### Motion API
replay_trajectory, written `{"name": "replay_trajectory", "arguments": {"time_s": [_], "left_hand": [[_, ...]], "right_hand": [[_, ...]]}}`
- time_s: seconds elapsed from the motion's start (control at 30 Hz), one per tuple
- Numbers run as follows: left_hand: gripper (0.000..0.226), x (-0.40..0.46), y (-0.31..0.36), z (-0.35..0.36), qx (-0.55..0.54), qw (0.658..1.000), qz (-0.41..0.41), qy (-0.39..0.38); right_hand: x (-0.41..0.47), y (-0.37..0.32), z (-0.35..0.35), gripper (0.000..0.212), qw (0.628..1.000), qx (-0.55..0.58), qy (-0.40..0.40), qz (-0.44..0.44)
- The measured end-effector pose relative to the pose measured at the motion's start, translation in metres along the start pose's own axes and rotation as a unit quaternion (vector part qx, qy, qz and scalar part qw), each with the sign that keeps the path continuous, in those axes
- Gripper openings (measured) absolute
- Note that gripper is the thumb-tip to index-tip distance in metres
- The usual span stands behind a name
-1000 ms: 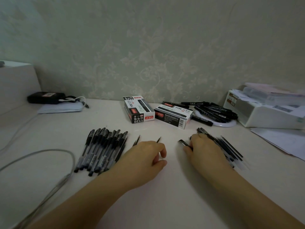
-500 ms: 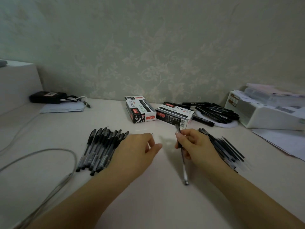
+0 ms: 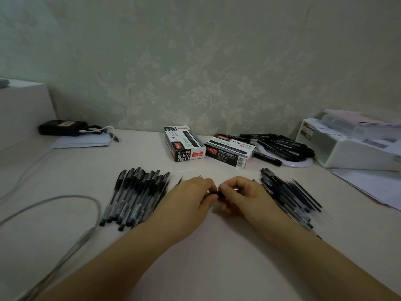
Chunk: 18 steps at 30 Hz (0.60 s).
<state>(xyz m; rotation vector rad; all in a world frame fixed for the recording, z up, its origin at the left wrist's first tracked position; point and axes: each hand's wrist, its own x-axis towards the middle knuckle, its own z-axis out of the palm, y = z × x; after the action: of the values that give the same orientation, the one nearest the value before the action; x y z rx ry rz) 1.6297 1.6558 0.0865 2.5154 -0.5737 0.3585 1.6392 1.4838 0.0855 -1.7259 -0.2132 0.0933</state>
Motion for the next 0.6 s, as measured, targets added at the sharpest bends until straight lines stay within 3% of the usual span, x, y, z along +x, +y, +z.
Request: {"name": "replay_trajectory", "arguments": {"time_s": [0.13,0.27,0.6], "left_hand": [[0.009,-0.0007,0.0026,-0.0014,0.001,1.000,0.019,-0.002],[0.019,-0.0003,0.0049,-0.0039,0.017,0.999,0.027,-0.015],[0.021,0.0002,0.0054,-0.0065,0.088,0.994,0.034,0.054]], "right_hand": [[0.0008,-0.0009,-0.0018,0.018,0.998,-0.057,-0.009,-0.030],[-0.0023,-0.0046,0.0002,0.024,0.998,-0.021,-0.030,-0.055],[-0.0021,-0.0078,0.0004,0.028,0.996,0.019,-0.029,-0.083]]}}
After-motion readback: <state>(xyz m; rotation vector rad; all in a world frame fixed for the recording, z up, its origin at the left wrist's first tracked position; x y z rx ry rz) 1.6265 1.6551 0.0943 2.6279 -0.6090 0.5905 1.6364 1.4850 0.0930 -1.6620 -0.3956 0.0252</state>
